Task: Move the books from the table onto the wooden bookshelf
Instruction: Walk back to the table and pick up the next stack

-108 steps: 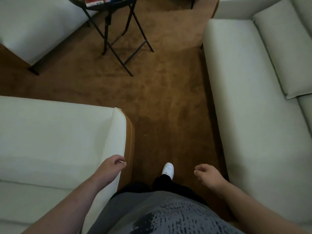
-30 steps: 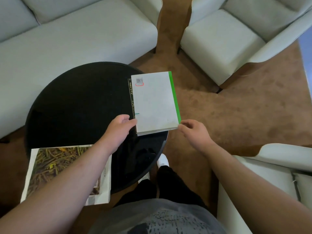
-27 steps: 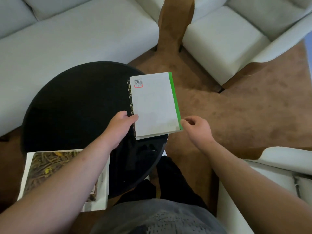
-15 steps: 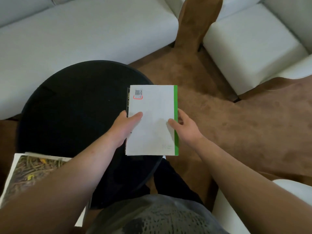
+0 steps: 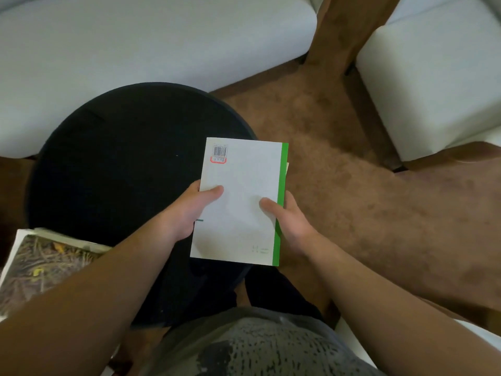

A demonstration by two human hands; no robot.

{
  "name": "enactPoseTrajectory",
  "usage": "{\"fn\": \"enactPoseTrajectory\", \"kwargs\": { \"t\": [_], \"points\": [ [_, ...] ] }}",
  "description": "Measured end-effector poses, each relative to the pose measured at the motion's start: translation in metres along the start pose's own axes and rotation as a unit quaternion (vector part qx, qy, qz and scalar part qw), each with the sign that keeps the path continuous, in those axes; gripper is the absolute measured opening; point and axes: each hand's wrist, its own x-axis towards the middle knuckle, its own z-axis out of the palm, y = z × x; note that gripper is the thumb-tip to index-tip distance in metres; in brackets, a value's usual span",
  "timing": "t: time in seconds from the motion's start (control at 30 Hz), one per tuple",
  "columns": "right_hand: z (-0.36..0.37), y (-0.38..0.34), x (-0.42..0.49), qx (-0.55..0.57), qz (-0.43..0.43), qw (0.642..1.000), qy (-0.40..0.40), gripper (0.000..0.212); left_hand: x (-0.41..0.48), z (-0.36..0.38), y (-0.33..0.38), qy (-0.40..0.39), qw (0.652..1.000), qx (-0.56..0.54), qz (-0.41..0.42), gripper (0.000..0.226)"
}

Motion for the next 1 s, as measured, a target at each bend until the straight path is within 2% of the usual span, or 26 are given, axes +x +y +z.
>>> {"fn": "enactPoseTrajectory", "kwargs": {
  "t": [0.07,0.17,0.2,0.33,0.47,0.7,0.83,1.0],
  "points": [
    [0.003,0.000,0.004,0.027,0.021,0.999,0.002,0.061,0.002,0.002,-0.003,-0.003,1.000,-0.022,-0.006,0.045],
    [0.002,-0.001,0.005,0.072,0.018,0.997,-0.029,0.027,0.005,0.003,-0.004,-0.023,0.999,-0.043,-0.018,0.044],
    [0.000,-0.002,0.005,0.091,0.017,0.995,-0.035,0.022,0.006,0.005,-0.002,-0.031,0.998,-0.048,-0.024,0.041],
    [-0.005,-0.005,0.000,0.124,0.030,0.992,-0.024,0.019,0.011,0.015,-0.001,-0.026,0.997,-0.063,-0.035,0.043],
    [-0.013,-0.009,-0.003,0.112,0.048,0.992,-0.034,0.017,0.009,0.017,-0.004,-0.030,0.992,-0.095,-0.084,0.030],
    [-0.016,-0.014,-0.015,0.115,0.060,0.991,-0.045,0.019,0.000,0.019,0.000,-0.007,0.988,-0.104,-0.114,0.033],
    [-0.018,-0.013,-0.026,0.110,0.045,0.991,-0.058,0.021,-0.014,0.023,-0.008,-0.011,0.986,-0.129,-0.107,0.033],
    [-0.013,-0.028,-0.041,0.056,0.008,0.994,-0.089,0.035,-0.042,0.022,-0.018,-0.008,0.974,-0.215,-0.076,0.033]
  ]
}}
